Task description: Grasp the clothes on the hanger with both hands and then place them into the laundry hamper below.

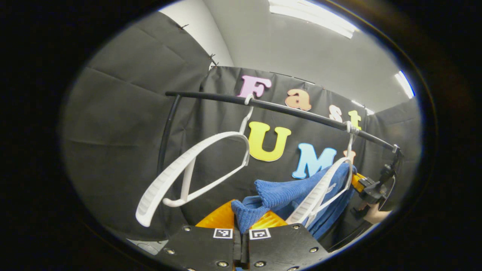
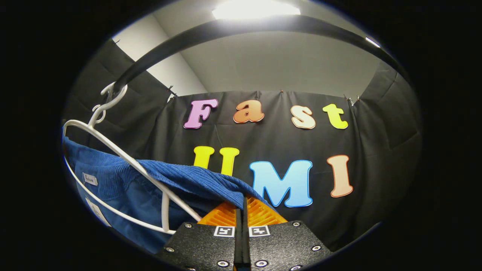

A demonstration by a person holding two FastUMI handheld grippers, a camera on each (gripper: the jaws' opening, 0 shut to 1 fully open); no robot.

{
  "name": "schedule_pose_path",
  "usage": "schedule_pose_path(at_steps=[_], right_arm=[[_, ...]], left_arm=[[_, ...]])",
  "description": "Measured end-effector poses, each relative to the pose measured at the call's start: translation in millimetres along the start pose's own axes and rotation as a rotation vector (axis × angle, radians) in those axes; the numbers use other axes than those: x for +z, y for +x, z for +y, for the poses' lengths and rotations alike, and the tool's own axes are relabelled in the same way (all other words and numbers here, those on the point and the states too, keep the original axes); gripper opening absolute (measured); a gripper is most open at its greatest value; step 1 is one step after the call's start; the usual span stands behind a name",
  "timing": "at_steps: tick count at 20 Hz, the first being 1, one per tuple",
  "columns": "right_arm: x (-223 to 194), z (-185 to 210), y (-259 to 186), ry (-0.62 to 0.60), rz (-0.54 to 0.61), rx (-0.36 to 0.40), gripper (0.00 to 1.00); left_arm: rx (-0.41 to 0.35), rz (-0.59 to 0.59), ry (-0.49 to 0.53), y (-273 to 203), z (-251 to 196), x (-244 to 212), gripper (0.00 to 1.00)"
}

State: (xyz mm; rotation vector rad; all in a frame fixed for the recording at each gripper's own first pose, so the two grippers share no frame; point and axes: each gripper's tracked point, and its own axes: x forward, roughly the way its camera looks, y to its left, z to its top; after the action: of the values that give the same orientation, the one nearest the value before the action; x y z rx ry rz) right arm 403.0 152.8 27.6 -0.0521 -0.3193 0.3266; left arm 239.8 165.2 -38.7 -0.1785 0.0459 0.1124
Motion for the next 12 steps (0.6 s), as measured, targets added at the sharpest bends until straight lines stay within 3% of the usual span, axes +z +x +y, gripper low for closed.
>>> schedule_pose_path(at_steps=[6, 12], right_arm=[[-45.1, -9.2, -6.7, 0.037, 0.114, -0.015, 0.0], [-74.1, -0.7, -30.8, 0.045, 0.198, 0.008, 0.0]], left_arm=[[0.007, 0.075, 0.027, -5.9, -5.2, -41.9, 0.0], [0.054, 0.123, -0.02, -37.1, 1.3, -73.9, 0.01]])
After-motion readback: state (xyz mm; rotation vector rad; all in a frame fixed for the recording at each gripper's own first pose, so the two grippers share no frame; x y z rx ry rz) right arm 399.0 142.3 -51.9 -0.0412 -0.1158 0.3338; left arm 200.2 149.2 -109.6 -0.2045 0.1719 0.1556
